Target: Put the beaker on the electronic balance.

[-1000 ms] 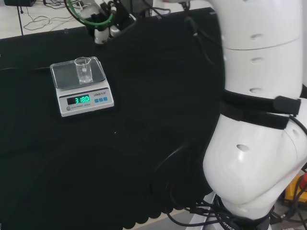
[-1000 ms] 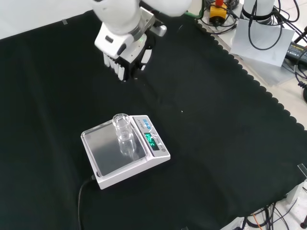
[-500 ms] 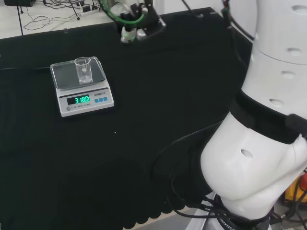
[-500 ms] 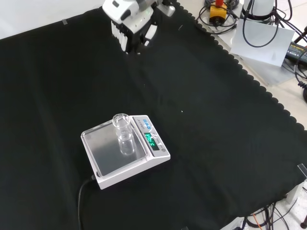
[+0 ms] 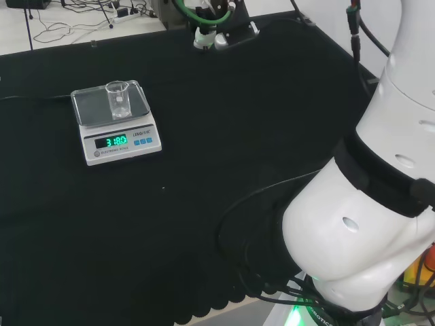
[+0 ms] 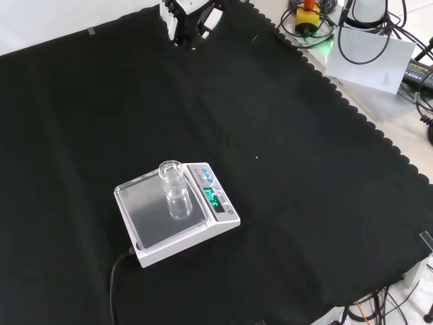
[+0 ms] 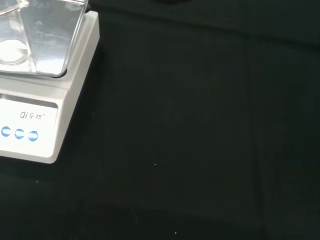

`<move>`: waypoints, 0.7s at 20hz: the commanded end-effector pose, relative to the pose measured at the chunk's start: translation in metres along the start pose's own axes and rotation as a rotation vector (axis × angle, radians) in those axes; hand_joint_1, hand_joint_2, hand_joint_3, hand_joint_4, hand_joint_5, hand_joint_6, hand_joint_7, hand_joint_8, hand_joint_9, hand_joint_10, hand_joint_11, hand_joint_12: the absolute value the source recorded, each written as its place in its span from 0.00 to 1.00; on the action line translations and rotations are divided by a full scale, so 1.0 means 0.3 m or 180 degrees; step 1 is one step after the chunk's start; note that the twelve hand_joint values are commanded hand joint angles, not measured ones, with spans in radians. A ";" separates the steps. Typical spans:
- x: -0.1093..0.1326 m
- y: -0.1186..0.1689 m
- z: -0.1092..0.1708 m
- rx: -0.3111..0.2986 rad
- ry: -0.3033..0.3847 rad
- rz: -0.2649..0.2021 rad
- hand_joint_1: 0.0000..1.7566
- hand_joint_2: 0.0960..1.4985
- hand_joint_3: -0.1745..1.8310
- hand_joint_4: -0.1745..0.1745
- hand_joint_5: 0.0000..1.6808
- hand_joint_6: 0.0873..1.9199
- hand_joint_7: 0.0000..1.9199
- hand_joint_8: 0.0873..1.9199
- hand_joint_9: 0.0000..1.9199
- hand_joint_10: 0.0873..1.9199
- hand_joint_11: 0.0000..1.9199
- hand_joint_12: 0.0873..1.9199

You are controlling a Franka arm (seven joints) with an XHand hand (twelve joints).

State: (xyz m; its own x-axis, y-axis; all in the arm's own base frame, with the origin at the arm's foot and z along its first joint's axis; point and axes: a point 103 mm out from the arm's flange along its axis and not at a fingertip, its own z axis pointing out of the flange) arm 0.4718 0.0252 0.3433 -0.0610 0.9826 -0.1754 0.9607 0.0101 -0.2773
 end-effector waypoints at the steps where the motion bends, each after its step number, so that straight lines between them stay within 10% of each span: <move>1: -0.002 -0.005 -0.008 -0.0030 -0.0025 0.0025 0.66 0.72 0.03 0.14 0.65 0.41 0.64 0.38 0.67 0.40 0.62 0.52; 14: 0.020 0.024 -0.012 -0.0002 -0.0065 0.0025 0.66 0.75 0.00 0.12 0.65 0.42 0.65 0.36 0.67 0.39 0.63 0.51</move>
